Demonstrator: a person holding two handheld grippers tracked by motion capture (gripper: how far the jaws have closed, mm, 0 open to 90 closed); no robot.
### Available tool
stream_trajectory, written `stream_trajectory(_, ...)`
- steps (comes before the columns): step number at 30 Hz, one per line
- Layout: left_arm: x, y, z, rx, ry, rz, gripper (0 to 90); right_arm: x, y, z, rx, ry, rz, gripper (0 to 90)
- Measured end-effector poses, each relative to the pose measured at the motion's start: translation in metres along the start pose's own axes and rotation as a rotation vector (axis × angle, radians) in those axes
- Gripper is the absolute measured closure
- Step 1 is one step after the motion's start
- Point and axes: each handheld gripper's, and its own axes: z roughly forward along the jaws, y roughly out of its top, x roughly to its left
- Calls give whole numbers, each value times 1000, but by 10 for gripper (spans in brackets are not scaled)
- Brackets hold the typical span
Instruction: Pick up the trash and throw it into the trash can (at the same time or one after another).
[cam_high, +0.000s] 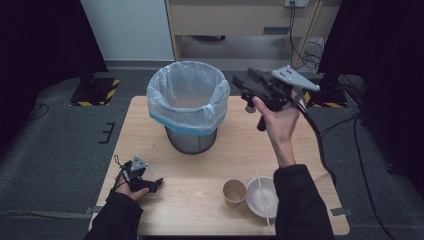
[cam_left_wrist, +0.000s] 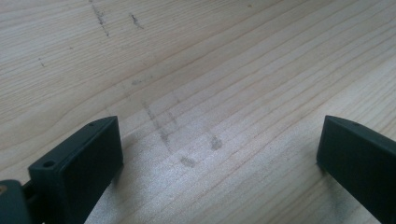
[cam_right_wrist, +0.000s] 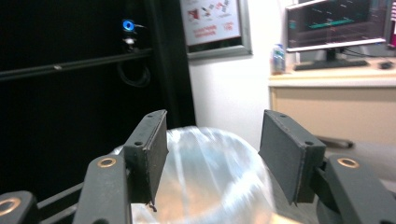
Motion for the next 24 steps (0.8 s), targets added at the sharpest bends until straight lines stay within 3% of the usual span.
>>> stream_trajectory(6, 0, 0, 0, 2, 2, 1, 0, -16, -37, -52, 58, -37, 28, 380)
stream_trajectory(7, 0, 0, 0, 3, 2, 1, 0, -16, -37, -52, 58, -37, 28, 380)
stream_trajectory(9, 0, 0, 0, 3, 3, 1, 0, -22, -59, -72, 109, -51, 41, 362)
stream_trajectory(11, 0, 0, 0, 3, 3, 1, 0, -22, -66, -78, 127, -61, 31, 365)
stream_trajectory(13, -1, 0, 0, 3, 3, 1, 0, -25, -86, -92, 193, -71, 54, 361)
stream_trajectory(18, -1, 0, 0, 3, 4, 0, 0, -26, -112, -106, 229, -63, 86, 369)
stream_trajectory(20, -1, 0, 0, 3, 5, -1, 0, -21, -133, -111, 276, -65, 85, 384)
stream_trajectory(24, -1, 0, 0, 3, 4, -1, 0, -16, -152, -116, 363, -56, 68, 430)
